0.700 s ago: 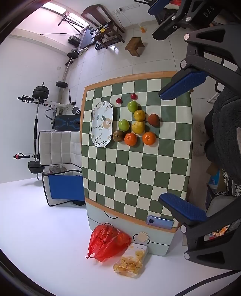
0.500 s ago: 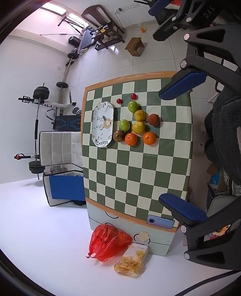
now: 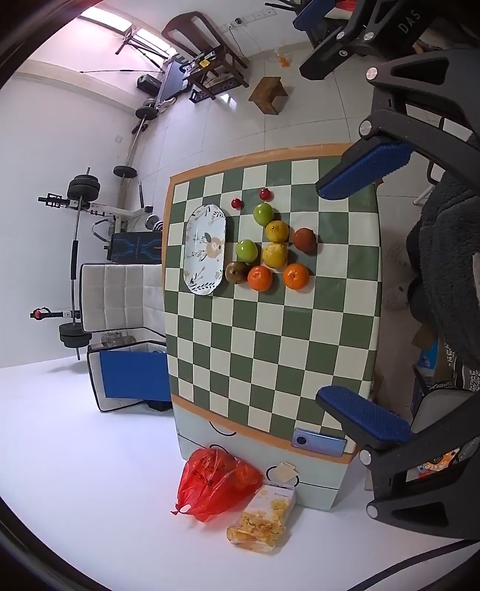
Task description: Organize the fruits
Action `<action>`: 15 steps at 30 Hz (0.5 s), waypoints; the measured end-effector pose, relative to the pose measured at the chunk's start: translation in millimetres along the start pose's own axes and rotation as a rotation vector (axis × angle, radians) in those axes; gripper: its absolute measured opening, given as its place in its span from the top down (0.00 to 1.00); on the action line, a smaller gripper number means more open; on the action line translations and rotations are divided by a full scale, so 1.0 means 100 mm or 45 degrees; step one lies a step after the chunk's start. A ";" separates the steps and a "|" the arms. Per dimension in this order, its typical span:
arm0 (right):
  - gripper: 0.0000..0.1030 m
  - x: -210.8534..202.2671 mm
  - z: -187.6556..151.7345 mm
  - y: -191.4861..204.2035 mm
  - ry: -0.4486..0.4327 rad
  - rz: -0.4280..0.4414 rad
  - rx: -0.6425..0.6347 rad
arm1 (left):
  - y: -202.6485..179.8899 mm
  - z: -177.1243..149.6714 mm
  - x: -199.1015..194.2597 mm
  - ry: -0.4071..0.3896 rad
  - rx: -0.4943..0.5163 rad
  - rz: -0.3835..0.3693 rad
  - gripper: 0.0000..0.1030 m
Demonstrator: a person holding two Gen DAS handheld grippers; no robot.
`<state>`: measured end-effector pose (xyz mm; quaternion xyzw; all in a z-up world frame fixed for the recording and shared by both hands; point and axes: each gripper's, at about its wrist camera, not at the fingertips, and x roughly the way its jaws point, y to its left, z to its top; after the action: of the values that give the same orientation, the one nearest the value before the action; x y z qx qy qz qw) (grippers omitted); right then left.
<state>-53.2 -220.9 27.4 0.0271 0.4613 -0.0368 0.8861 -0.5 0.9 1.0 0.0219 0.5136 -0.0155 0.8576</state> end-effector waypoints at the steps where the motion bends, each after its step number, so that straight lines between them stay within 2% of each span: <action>1: 0.00 -0.01 0.01 0.01 -0.003 0.000 -0.002 | 0.00 0.00 0.00 -0.001 0.001 0.000 0.00; 15: 0.00 -0.07 0.04 0.00 -0.015 -0.005 0.000 | -0.12 0.02 -0.11 -0.006 -0.002 -0.006 0.00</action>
<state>-53.9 -221.1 35.1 0.0261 0.4561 -0.0385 0.8887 -4.1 -10.7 11.6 0.0199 0.5117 -0.0173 0.8587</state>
